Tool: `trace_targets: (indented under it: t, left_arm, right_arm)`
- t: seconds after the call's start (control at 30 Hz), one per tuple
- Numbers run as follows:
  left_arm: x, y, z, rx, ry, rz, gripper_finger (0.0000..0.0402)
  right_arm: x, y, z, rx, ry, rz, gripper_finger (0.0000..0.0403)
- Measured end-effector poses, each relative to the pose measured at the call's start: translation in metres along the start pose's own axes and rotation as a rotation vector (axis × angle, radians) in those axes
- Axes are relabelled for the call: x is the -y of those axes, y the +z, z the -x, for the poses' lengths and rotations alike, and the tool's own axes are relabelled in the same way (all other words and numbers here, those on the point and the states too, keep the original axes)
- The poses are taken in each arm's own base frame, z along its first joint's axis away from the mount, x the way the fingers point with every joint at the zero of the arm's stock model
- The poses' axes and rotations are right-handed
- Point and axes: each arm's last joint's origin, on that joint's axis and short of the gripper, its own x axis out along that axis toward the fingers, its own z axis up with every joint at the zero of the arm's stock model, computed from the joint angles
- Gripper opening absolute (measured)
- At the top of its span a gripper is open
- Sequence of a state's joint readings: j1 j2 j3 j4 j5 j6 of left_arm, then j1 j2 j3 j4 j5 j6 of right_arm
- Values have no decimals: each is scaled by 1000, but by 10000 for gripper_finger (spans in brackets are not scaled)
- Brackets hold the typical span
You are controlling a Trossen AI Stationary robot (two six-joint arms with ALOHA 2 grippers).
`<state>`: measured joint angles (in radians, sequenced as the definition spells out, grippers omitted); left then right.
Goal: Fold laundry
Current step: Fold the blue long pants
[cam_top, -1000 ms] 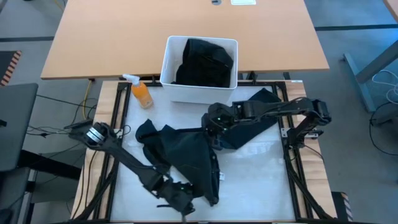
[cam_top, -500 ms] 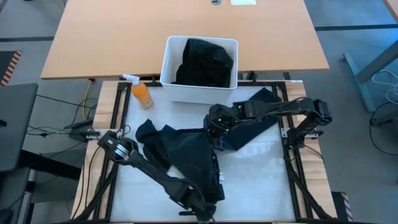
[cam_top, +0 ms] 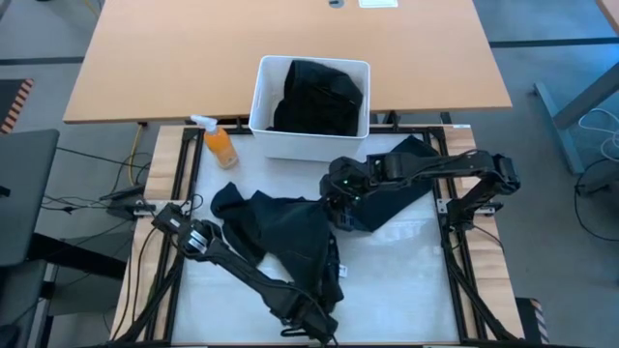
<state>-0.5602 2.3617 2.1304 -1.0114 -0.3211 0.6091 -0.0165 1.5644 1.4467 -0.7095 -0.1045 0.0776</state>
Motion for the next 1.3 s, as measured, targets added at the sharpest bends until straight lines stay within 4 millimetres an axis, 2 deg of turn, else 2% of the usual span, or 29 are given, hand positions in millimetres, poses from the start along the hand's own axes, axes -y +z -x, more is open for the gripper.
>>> trace_targets:
  t: [0.07,0.13,0.27,0.4,0.63,0.83,0.9,0.97,1.03,1.13,1.23,1.3]
  left_arm:
    - [2,-3,11,-23,-13,55,3]
    - [9,-7,32,-76,-6,79,2]
    - [23,-24,96,-201,66,111,1]
    - [26,-58,157,-274,199,237,1]
    - [30,-144,241,-153,339,416,0]
    - [41,-238,317,38,546,666,0]
    - [45,-265,336,126,575,751,0]
    - [49,-284,350,199,598,772,0]
    - [49,-294,364,279,650,755,0]
    - [43,-298,385,459,716,693,0]
    - [35,-283,395,656,675,555,0]
    - [32,-264,385,725,569,461,0]
  right_arm:
    - [0,-2,4,-10,-15,6,28]
    - [1,-5,11,-28,-45,6,27]
    - [8,-9,31,-36,-117,-11,28]
    - [15,-7,53,34,-147,-32,26]
    - [25,-1,72,146,-197,-37,26]
    - [33,10,79,274,-221,29,26]
    - [34,17,81,342,-234,86,26]
    - [33,22,84,387,-246,142,26]
    - [32,22,88,392,-254,182,25]
    - [23,19,97,381,-235,204,25]
    - [8,6,96,263,-156,187,25]
    - [-6,-8,84,145,-54,168,25]
